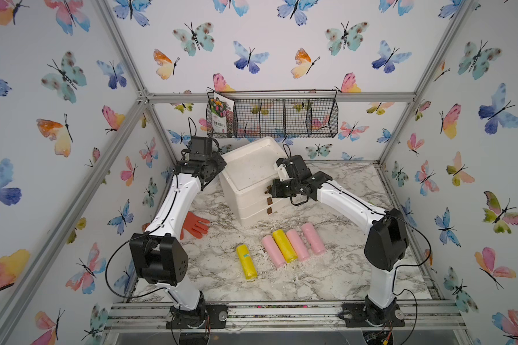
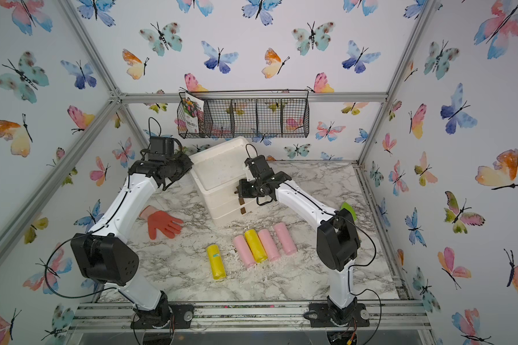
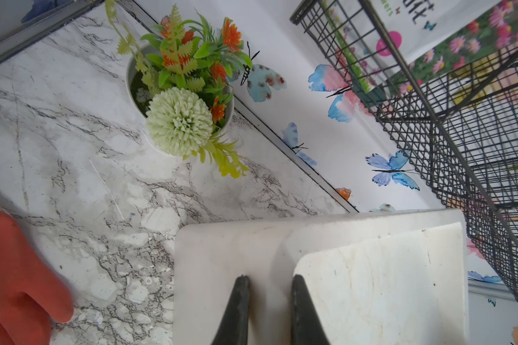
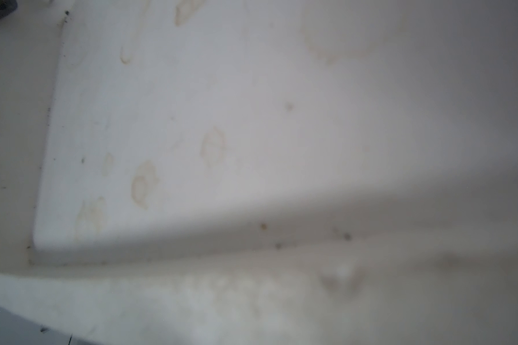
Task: Sort the rolls of trash bags by color and place them into the drawer
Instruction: Close the drawer of the storage box.
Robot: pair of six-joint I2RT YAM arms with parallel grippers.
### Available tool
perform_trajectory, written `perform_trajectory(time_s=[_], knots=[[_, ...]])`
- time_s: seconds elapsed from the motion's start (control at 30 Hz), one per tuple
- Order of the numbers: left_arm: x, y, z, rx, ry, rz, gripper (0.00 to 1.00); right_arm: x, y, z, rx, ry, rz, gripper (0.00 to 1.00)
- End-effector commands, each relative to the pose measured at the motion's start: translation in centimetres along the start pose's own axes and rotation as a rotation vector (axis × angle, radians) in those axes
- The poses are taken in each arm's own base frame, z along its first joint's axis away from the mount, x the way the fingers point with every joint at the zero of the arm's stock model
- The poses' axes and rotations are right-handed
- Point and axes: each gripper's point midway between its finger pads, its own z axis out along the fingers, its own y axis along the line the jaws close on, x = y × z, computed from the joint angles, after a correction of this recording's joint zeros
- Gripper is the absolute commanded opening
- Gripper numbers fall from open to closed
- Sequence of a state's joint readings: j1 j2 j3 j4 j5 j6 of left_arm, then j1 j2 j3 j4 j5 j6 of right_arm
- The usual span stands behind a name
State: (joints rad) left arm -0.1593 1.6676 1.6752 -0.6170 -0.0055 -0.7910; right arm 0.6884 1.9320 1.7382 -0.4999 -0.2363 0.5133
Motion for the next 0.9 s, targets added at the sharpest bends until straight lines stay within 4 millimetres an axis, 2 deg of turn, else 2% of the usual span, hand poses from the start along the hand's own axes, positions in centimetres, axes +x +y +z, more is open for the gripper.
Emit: perform_trajectory(time_s=[0.0,0.1,0.27,0.37,0.47,0.53,0.87], knots=[[5.8,0.5,1.2,-0.016,0.228,0.0,0.0,-4.3,1.5,-1.7,-0.063,-0.179,-0.056,0.05],[5.9,0.5,1.2,-0.014,0.231,-0.003,0.0,-3.2,0.9,-3.1,-0.052,-0.19,-0.038,0.14],[5.8,0.4,1.2,-0.012,0.229,-0.005,0.0,0.9,-1.3,-4.3,-0.031,-0.168,0.046,0.46],[5.7,0.2,1.1,-0.006,0.229,-0.004,0.0,3.4,-2.8,-4.2,-0.056,-0.165,0.12,0.55],[5.6,0.1,0.9,-0.002,0.224,-0.004,0.0,5.6,-4.5,-3.3,-0.118,-0.137,0.219,0.58],[5.6,0.1,0.9,-0.005,0.224,0.001,0.0,6.2,-5.0,-2.9,-0.158,-0.149,0.253,0.58],[5.5,0.3,0.7,-0.024,0.234,0.021,0.0,6.5,-4.9,-1.1,-0.305,-0.188,0.278,0.57]])
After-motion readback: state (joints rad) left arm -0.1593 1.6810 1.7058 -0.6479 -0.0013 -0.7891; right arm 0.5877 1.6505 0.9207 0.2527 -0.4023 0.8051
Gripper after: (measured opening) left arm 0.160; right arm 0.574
